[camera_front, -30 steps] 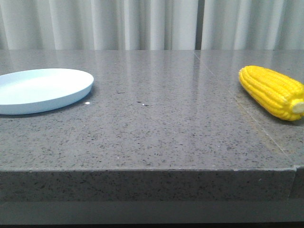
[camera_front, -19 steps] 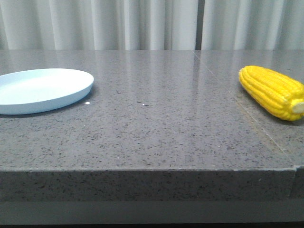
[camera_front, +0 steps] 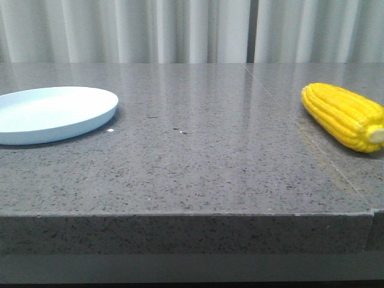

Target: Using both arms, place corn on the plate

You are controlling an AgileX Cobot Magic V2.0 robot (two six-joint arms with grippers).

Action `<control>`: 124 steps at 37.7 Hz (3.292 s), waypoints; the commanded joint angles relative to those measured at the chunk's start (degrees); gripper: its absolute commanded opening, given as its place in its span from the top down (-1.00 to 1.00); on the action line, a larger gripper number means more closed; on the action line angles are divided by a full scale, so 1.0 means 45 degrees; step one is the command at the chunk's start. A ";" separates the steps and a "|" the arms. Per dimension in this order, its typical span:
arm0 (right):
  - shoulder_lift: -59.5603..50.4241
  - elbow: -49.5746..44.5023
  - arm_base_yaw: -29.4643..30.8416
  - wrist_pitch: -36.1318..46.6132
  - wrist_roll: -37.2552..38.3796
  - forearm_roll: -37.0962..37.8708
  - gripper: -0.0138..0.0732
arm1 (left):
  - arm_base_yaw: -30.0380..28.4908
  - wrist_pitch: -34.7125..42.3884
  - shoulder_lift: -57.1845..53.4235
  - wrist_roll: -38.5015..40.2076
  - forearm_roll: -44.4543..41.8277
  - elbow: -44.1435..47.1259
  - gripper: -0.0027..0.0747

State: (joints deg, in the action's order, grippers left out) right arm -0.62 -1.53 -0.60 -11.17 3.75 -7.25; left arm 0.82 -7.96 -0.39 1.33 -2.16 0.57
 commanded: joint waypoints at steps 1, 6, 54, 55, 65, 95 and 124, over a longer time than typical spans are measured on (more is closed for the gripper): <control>-0.0222 0.0275 0.0098 0.0957 -0.0104 0.0029 0.83 | -0.0003 0.1101 -0.0186 0.0029 0.0032 0.0274 0.98; -0.0222 0.0275 0.0098 0.0957 -0.0104 0.0029 0.83 | -0.0003 0.1101 -0.0186 0.0029 0.0032 0.0274 0.98; 0.4730 0.7175 0.0098 -0.0841 -0.0104 0.0029 0.82 | -0.0003 -0.0733 0.4471 0.0029 -0.0070 -0.6559 0.98; 0.4884 0.7243 0.0098 -0.0799 -0.0104 0.0029 0.82 | -0.0003 -0.0701 0.4645 0.0029 -0.0070 -0.6605 0.98; 0.5353 0.7335 0.0098 -0.0710 -0.0104 0.0029 0.69 | -0.0003 -0.0476 0.4895 0.0029 -0.0070 -0.6606 0.86; 0.5353 0.7323 0.0098 -0.0738 -0.0104 0.0029 -0.84 | -0.0003 -0.0350 0.4895 0.0029 -0.0070 -0.6606 -0.80; 0.5353 0.7323 0.0098 -0.0738 -0.0104 0.0029 -0.84 | 0.2387 -0.7706 1.4545 0.0183 -0.0006 -1.4323 -0.80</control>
State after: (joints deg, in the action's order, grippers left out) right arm 22.69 29.39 -0.60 -19.44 3.75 -7.25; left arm 11.28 -39.36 61.13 1.33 -2.03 -56.92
